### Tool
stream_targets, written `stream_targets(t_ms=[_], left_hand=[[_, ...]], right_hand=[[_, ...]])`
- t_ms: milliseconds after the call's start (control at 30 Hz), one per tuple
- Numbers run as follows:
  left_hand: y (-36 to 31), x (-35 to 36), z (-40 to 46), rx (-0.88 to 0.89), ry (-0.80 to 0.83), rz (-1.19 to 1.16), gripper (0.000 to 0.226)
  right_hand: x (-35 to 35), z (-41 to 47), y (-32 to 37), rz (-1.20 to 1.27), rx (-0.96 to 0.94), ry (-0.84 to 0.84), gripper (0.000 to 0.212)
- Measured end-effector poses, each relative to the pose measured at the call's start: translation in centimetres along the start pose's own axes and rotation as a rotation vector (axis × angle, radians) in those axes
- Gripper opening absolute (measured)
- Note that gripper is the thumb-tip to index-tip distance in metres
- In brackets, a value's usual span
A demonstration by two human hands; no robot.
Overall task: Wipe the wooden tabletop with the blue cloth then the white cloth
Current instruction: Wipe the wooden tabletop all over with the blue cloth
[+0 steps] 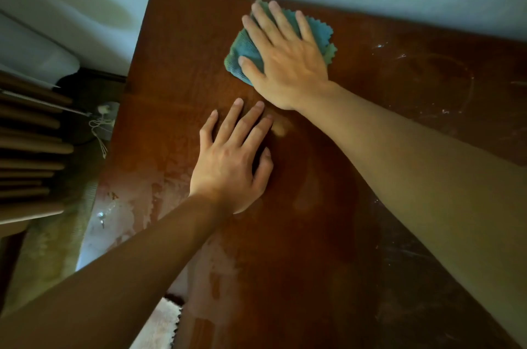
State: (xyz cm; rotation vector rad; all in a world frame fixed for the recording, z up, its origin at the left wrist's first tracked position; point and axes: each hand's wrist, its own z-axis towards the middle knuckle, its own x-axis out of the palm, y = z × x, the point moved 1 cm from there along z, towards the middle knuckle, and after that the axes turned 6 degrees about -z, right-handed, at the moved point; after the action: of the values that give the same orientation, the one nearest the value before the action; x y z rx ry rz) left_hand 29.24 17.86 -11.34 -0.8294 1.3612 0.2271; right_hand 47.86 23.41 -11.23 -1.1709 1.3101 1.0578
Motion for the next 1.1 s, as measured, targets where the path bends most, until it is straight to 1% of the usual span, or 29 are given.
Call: stream_targets(t_ms=[167, 400, 567, 700, 800, 967, 1100], left_hand=[[0.1, 0.1, -0.1, 0.002, -0.004, 0.001, 0.054], [0.2, 0.0, -0.1, -0.006, 0.011, 0.0, 0.055], [0.1, 0.1, -0.1, -0.009, 0.018, 0.004, 0.055], [0.1, 0.1, -0.1, -0.002, -0.016, -0.001, 0.054], [0.1, 0.0, -0.1, 0.007, -0.021, -0.007, 0.055], [-0.3, -0.3, -0.1, -0.012, 0.003, -0.004, 0.056], [-0.9, -0.5, 0.3, -0.028, -0.008, 0.02, 0.054]], right_hand=[[0.2, -0.3, -1.2, 0.026, -0.011, -0.005, 0.069], [0.2, -4.2, -6.8, 0.024, 0.133, 0.006, 0.07], [0.5, -3.4, -5.2, -0.003, 0.24, 0.029, 0.071], [0.6, -3.0, -4.2, 0.024, 0.21, 0.009, 0.073], [0.6, -4.2, -5.4, 0.033, 0.197, -0.012, 0.07], [0.5, -8.7, -10.4, 0.026, 0.321, 0.028, 0.067], [0.6, -9.2, -10.6, 0.022, 0.378, 0.054, 0.067]])
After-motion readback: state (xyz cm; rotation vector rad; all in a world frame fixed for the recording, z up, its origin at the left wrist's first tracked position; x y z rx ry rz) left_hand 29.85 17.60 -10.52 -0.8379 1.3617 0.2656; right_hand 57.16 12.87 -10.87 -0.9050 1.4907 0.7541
